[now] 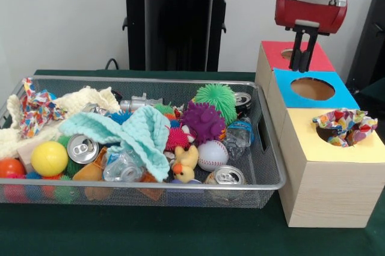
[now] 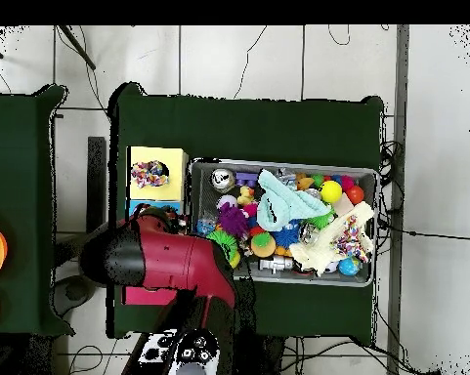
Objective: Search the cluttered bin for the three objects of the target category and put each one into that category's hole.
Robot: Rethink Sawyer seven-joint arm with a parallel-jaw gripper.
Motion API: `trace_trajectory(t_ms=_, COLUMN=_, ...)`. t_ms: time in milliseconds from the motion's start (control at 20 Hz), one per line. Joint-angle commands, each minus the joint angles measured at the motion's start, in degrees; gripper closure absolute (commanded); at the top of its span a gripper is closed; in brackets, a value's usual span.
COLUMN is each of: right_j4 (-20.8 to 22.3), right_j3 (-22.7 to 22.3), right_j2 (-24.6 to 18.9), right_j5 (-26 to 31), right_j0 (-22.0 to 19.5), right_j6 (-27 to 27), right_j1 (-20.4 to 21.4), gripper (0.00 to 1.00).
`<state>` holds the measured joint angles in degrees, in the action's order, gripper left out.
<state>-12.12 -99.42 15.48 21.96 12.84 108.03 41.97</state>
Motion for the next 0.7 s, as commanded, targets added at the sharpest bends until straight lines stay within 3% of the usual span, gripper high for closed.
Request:
trace_trajectory(t_ms=50, right_j4=1.3, right_j3=0.9, right_j2=-0.3, right_j5=6.8, right_j0=0.1, right_j6=8.6, right_j1=-1.1, gripper=1.00)
trace_trajectory(t_ms=700, right_j4=-2.9, right_j3=6.0, right_j2=2.6, right_j5=4.3, right_j0=4.5, right_j6=15.2, right_j1=-8.1, gripper=1.00)
